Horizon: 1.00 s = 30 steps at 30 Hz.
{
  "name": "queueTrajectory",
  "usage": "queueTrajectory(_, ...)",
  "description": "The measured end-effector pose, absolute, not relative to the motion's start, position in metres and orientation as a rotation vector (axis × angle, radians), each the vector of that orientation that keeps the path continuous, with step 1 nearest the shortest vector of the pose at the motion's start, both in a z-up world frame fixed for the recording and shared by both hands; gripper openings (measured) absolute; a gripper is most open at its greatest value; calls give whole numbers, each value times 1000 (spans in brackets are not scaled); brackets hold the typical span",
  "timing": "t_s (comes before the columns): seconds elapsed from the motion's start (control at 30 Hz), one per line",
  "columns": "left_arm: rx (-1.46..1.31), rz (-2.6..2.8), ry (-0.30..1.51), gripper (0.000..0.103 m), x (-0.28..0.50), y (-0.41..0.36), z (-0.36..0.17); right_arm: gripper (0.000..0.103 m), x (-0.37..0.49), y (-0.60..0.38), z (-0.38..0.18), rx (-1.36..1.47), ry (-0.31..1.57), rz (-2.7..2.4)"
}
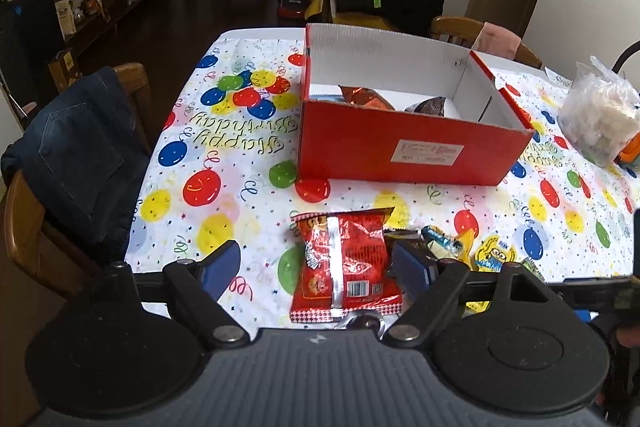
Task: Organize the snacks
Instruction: 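Lower the right tool onto the green snack bar and close it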
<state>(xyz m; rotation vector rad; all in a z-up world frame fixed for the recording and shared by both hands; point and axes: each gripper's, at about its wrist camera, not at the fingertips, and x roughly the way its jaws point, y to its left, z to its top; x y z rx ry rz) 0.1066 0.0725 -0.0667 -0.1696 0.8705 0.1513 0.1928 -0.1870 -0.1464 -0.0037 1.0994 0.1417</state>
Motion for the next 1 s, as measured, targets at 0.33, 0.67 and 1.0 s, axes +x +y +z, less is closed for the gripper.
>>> queueTrajectory(0.33,-120,125,1022,83,109,68,-103,103,204,-174,-152,-45,1105,134)
queueTrajectory(0.67,-65,16,1136,83,120,43,-138,103,205,-167,-152,-114,1057,100)
queueTrajectory(1.0,-54,-4,1150,82,135,37,-154,100,196,-167,-163,-192,1103,129)
